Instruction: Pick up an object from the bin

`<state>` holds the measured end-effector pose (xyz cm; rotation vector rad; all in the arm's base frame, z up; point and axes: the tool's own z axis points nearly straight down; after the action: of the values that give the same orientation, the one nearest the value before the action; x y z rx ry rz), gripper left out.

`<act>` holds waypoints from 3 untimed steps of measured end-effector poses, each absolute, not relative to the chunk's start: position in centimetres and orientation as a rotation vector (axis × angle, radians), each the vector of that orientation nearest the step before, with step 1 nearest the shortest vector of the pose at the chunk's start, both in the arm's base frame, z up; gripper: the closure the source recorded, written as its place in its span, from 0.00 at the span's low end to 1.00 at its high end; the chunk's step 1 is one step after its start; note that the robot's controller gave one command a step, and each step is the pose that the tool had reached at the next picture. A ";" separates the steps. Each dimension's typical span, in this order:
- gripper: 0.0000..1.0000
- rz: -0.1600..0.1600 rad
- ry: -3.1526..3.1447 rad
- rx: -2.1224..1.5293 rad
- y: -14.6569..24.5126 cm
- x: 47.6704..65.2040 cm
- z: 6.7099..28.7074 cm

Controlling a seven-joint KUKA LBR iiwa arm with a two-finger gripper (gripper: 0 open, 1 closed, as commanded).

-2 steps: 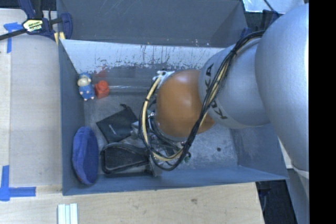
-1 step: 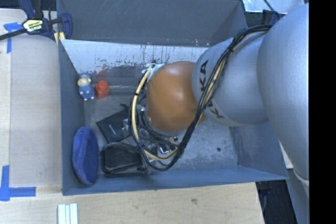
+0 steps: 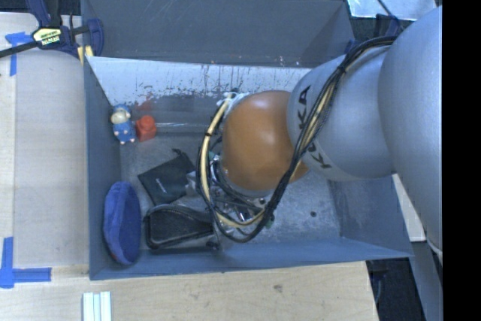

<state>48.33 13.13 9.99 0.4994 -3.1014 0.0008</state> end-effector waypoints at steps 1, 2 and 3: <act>0.00 0.000 -3.125 0.340 12.8 48.8 7.0; 0.00 -0.001 -3.127 0.338 12.8 48.9 7.0; 1.00 0.000 -3.125 0.340 12.8 48.8 7.0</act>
Offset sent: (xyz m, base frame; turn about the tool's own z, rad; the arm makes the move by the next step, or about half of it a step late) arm 0.0036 -0.0025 -0.0299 0.1015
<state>48.85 12.75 6.98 0.3397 -3.1247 0.0003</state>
